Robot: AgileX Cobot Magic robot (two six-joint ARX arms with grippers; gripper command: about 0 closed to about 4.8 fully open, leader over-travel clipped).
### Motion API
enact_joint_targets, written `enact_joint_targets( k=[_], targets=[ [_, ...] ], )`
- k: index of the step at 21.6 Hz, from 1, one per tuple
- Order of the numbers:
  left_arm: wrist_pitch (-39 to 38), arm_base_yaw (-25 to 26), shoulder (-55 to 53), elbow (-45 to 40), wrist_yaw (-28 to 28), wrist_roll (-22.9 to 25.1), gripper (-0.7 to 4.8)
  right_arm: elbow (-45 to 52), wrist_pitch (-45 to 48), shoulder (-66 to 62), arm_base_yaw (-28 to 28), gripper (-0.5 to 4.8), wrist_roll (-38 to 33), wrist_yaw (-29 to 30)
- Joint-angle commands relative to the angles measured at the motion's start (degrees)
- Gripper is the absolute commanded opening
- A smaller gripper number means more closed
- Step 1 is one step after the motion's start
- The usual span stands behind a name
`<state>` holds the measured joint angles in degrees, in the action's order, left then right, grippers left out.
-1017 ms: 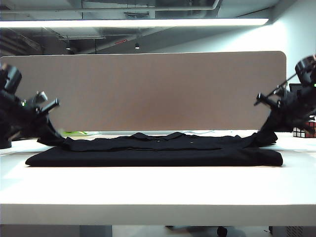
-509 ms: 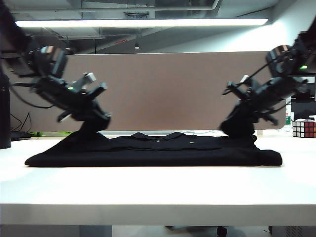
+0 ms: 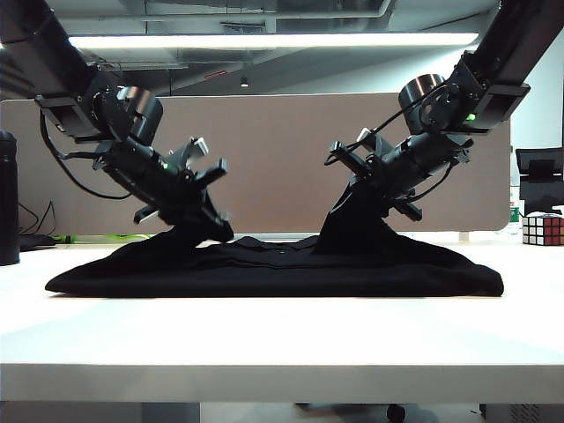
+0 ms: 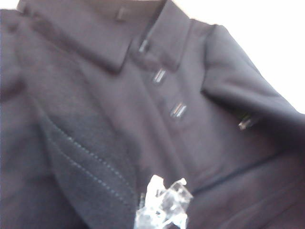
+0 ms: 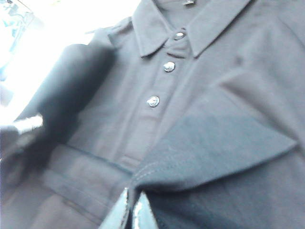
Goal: Fold the bottom side of the T-shirt horizontally towards the center, about one-third of the way, then fold the sleeve back towards the center, creating a straight line along the edge of the T-shirt, and finally fold the bottom of the T-shirt up towards the top, creating a neat rectangle.
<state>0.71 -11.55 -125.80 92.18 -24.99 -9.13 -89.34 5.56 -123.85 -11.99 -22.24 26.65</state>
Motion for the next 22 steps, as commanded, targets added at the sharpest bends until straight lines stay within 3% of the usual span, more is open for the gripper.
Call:
enact_joint_targets(
  k=[1, 8, 10, 12, 13, 14, 15, 16, 17, 22],
  targets=[
    [-8.9, 0.0, -0.7, 0.3, 3.6, 9.3, -0.06, -0.1, 0.1, 0.3, -0.2, -0.05, 1.3, -1.7],
    [-17.9, -0.1, -0.8, 0.3, 3.1, 24.1, -0.06, -0.1, -7.0, 0.1, -0.8, -0.05, 4.5, -1.0],
    [-18.2, 0.0, -0.8, 0.3, 1.6, 24.2, -0.06, 0.0, -8.3, 0.1, -0.8, -0.05, 4.5, -0.8],
    [-18.5, 0.1, -0.7, 0.3, -1.0, 27.1, -0.02, 0.0, -9.7, 0.1, -0.7, 0.02, 6.4, 3.0],
    [-19.0, 0.1, -0.6, 0.3, -0.9, 28.9, 0.4, 0.0, -10.5, 0.1, -0.7, 0.36, 8.2, 5.0],
    [-19.4, 0.1, -0.5, 0.5, -0.8, 29.1, 1.44, 0.0, -10.8, 0.1, -0.7, 1.51, 9.2, 5.7],
    [-19.8, 0.4, -0.5, 0.7, -0.7, 29.1, 2.08, 0.0, -10.8, 0.1, -0.7, 2.71, 9.2, 5.6],
    [-20.5, 0.8, -0.3, 0.9, -0.7, 29.1, 2.19, 0.0, -10.9, 0.1, -0.7, 3.7, 9.2, 5.6],
    [-21.5, 1.6, 0.4, 1.0, -0.8, 29.1, 2.21, -0.1, -11.1, 0.2, -0.6, 4.22, 9.2, 5.7],
    [-24.0, 6.3, 8.7, 1.0, -1.6, 28.6, 2.2, -0.1, -10.9, 5.3, 0.9, 4.22, 9.2, 7.9]
  ],
)
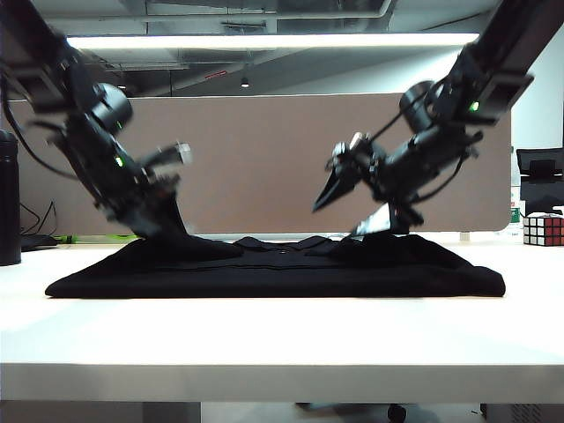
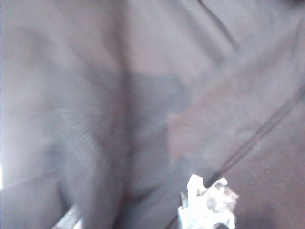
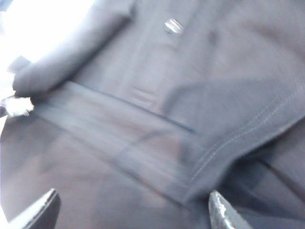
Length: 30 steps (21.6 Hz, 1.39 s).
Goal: Fold the bottom side of the T-shirt horizontally towards the center, about one-third of the way, then fold the sleeve back towards the center, creating a straight line along the edge of the T-shirt, and finally fold the bottom of the T-shirt up towards the top, creating a neat rectangle.
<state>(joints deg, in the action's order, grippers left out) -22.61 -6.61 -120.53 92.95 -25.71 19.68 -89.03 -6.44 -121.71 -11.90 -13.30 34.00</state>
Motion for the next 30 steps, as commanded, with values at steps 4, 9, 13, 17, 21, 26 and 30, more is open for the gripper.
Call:
enact_joint_targets(
  k=[4, 9, 13, 17, 21, 26, 30],
  targets=[
    [-8.9, 3.2, 6.7, 0.3, -1.1, -2.0, 2.19, -0.4, -3.8, 7.5, 2.1, 4.22, 0.4, 0.7],
    [-16.1, 9.6, 7.7, -6.4, -10.9, -5.0, 2.14, -0.2, -23.6, 12.5, 6.4, 4.2, 10.7, 0.9],
    [-14.6, 14.0, 11.7, -16.3, -12.0, -6.6, 2.1, 0.0, -25.3, 14.8, 8.3, 4.18, 10.7, 3.7],
    [-11.4, 15.8, 16.8, -25.0, -11.8, -9.3, 2.1, 6.6, -24.1, 17.1, 9.0, 4.18, 10.4, 5.4],
    [-8.3, 16.7, 20.6, -29.6, -11.8, -11.9, 2.1, 20.3, -13.2, 21.9, 12.0, 4.01, 3.4, 7.3],
    [-1.6, 16.8, 23.4, -36.2, -12.7, -16.4, 2.1, 34.6, -2.6, 28.5, 14.8, 3.98, -4.4, 8.5],
    [9.1, 16.7, 24.2, -42.4, -14.6, -24.6, 2.1, 41.0, -0.1, 31.8, 16.8, 3.98, -7.4, 8.2]
  ],
)
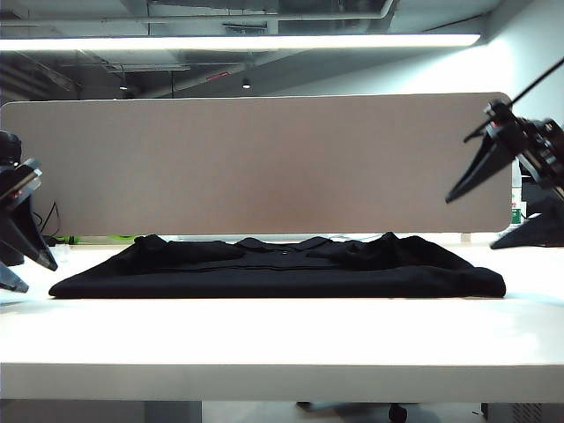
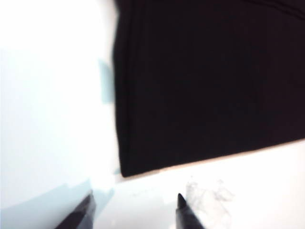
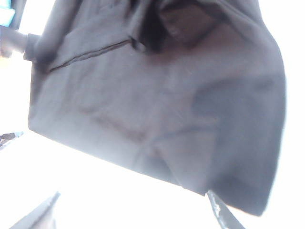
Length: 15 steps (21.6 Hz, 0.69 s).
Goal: Fold the bottom side of the T-shirt horizontally towards the center, about one-third of the way, then fold the sleeve back towards the center, creating a straight line along the edge of the T-shirt, and finally fold the bottom of the T-shirt up towards the top, creating a neat rectangle.
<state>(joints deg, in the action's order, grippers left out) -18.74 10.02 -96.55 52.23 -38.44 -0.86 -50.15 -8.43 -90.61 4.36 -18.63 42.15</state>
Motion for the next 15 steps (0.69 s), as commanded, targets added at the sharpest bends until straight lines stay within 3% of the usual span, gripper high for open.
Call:
enact_joint_targets(
  k=[1, 6, 15],
  targets=[
    [7.4, 0.1, 0.2, -2.7, -2.8, -5.8, 2.1, 4.3, 5.0, 0.9, 0.5, 3.98, -4.6, 0.2],
    [10.7, 0.1, 0.2, -5.7, -2.6, -7.6, 2.1, 11.3, 15.5, 0.9, 0.6, 3.95, -12.0, -0.7],
    [14.3, 0.0, 0.1, -6.0, -1.4, -10.6, 2.1, 14.3, 20.8, 0.8, 0.5, 3.68, -14.6, -8.5]
  ],
)
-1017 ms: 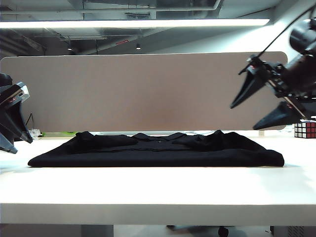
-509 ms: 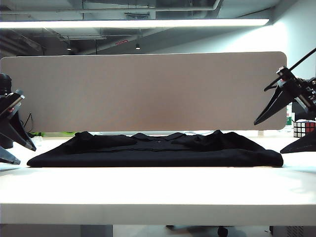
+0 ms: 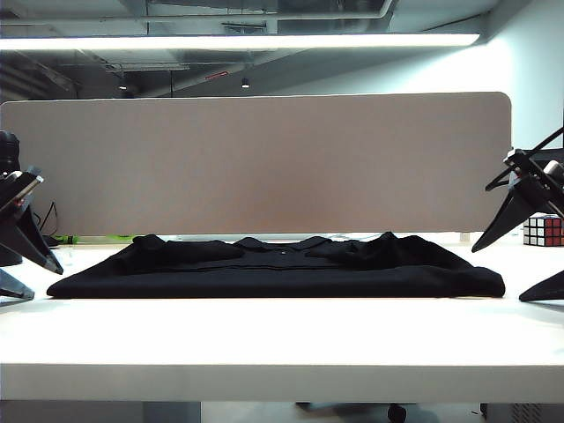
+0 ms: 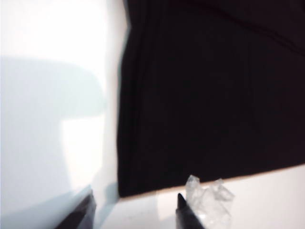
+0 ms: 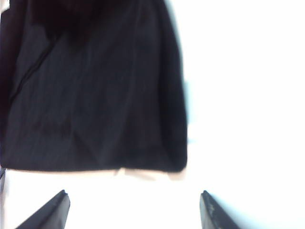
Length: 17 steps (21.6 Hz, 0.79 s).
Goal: Fold the bottom side of the T-shirt horizontally towards the center, about one-third of the way, then fold the sleeve back towards the center, creating a straight line along the edge of the T-shirt, and finally fold the bottom of the T-shirt up towards the top, creating a neat rectangle.
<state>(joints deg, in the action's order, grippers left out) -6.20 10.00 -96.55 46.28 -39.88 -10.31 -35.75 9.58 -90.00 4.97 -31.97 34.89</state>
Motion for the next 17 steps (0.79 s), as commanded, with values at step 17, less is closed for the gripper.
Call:
enact_joint_targets(
  k=[17],
  targets=[
    [2.0, 0.0, -0.8, -0.1, 0.2, -2.2, 2.1, -0.1, 12.9, -9.9, -1.1, 3.68, -8.7, -0.2]
  ],
)
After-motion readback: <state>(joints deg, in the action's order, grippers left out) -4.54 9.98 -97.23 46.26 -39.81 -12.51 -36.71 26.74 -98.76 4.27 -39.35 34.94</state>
